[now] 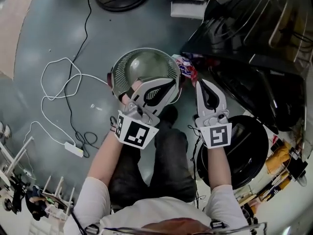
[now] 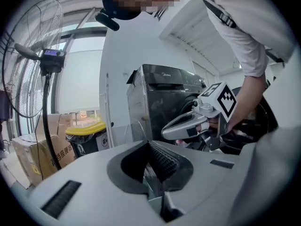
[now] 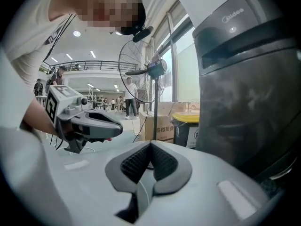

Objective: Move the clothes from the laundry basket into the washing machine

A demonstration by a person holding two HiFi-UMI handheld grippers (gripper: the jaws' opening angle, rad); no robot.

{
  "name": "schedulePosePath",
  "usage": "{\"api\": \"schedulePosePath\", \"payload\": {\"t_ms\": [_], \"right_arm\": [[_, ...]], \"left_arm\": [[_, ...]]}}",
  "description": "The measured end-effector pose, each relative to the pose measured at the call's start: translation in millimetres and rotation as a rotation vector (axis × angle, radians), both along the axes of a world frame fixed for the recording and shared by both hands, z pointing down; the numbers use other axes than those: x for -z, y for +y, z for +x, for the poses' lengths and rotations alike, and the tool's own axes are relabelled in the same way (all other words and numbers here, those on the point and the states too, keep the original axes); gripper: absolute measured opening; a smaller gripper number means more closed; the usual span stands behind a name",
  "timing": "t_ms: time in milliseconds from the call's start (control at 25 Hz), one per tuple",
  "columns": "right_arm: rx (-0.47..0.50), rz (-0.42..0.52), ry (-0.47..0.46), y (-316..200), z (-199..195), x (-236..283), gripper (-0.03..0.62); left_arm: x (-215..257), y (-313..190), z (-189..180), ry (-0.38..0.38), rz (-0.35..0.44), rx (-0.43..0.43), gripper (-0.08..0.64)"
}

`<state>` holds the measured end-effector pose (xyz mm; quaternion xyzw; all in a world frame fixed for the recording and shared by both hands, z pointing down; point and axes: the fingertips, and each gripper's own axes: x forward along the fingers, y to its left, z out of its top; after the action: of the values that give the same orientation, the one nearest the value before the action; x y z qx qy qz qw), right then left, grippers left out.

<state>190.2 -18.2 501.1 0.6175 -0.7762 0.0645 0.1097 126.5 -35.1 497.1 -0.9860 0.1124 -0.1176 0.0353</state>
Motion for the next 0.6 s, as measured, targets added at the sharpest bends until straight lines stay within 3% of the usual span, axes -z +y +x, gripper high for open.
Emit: {"api": "schedulePosePath", "payload": {"t_ms": [200,600], "right_arm": [[-0.005,-0.026,-0.003,14.0,-4.3,42.9,0.009],[-0.001,-0.024,-0.012,36.3,-26.0,158.8,0.009]], "left_arm": [[38.4,23.6,-4.9,-0.002,-0.049,-0.048,0.005],[142.7,47.4,-31.7,-0.025,-0.067,-0.017,0.005]]}}
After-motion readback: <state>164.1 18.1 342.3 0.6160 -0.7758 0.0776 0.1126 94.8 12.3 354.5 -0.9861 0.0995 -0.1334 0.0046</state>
